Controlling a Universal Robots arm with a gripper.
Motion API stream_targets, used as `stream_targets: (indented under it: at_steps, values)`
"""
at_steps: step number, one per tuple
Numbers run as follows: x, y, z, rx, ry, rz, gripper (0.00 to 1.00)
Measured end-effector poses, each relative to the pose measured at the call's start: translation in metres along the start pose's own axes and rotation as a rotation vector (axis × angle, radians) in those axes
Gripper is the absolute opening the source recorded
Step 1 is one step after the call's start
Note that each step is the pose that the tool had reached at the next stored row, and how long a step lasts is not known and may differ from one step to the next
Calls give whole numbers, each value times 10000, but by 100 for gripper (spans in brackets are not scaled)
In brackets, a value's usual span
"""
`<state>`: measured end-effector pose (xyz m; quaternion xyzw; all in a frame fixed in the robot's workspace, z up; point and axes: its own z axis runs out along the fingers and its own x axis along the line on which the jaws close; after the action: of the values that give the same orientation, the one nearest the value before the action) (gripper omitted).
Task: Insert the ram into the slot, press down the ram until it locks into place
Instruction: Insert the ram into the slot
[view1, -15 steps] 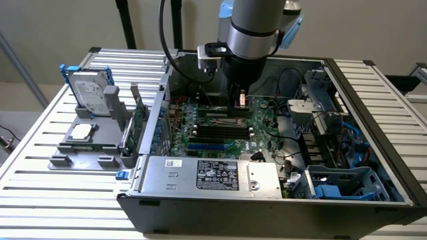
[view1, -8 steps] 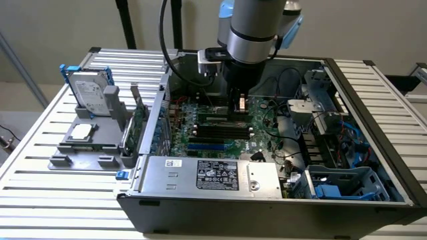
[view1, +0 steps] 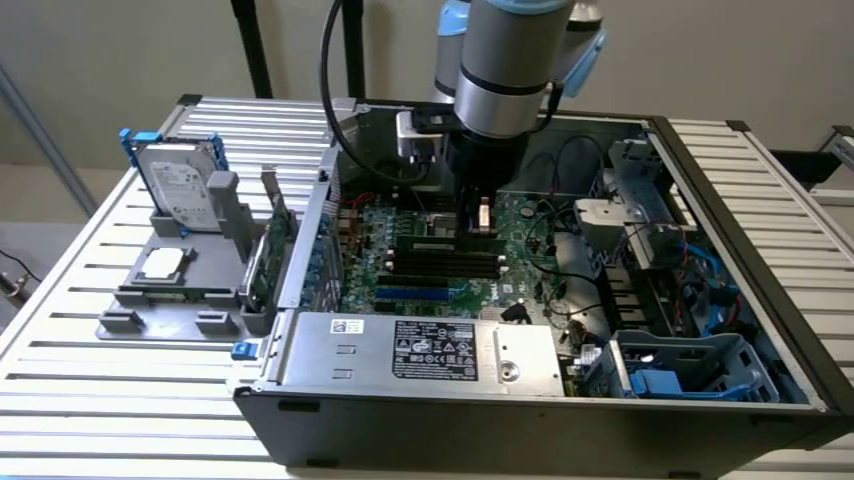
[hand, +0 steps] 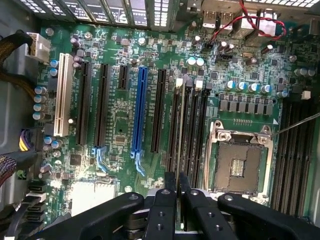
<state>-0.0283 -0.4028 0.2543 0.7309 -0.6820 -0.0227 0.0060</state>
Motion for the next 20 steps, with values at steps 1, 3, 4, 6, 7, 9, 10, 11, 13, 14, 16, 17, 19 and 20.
stream_targets:
  at_steps: [1,3,4,6,7,9,10,11,13,14,16,17,19,20]
  values:
    - [-1,-1,13,-3,32,1,14]
    - [-6,-2,42,-6,93,5,14]
    - [-11,-2,55,-9,125,7,14]
    - [-25,-5,82,-12,177,8,14]
    - [-34,-6,97,-14,197,9,14]
    - [-45,-8,124,-16,211,9,14]
    - [-45,-8,126,-17,214,9,14]
    - [-45,-9,126,-18,214,9,14]
    - [-46,-8,127,-18,214,10,14]
    - [-46,-8,127,-17,214,10,14]
    - [-46,-8,127,-17,213,10,14]
    - [-45,-8,127,-19,217,10,14]
    - [-46,-9,136,-16,215,9,14]
    - [-45,-9,139,-17,223,10,14]
